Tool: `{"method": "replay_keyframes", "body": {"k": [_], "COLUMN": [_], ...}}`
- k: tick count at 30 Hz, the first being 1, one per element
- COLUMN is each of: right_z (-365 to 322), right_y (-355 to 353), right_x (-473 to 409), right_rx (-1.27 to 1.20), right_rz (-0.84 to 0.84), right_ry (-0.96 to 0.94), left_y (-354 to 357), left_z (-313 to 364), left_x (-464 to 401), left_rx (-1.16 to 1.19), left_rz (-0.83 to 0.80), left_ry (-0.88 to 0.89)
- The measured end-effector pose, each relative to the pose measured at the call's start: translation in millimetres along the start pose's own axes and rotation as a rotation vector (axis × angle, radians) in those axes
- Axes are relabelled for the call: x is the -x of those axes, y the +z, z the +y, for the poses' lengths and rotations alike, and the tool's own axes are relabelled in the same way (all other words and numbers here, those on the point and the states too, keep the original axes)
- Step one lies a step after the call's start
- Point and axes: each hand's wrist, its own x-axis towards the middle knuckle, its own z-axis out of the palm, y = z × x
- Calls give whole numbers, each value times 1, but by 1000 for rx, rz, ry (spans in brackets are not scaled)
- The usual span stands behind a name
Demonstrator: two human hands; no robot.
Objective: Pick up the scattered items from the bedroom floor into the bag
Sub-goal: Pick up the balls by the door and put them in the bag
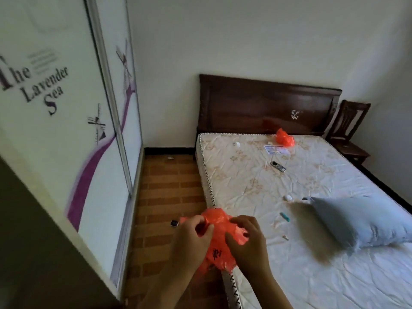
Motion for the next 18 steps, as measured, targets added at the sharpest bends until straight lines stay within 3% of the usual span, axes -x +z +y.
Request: {"method": "replay_keyframes", "body": {"k": [5, 13, 18], "right_z": [-46, -74, -79], "right_y": [41, 119, 149], "right_x": [-3, -15, -34], "right_rx": [16, 31, -54], "right_rz": [-296, -484, -581], "right_ry": [-193, -329, -388], "left_y": [-46, -89, -112], "left_z": [-18, -48, -61], "left_x": [6, 15, 25], "left_rx": [1, -5, -167], "left_rz": [115, 305, 503], "left_ry": [-62, -203, -299]}}
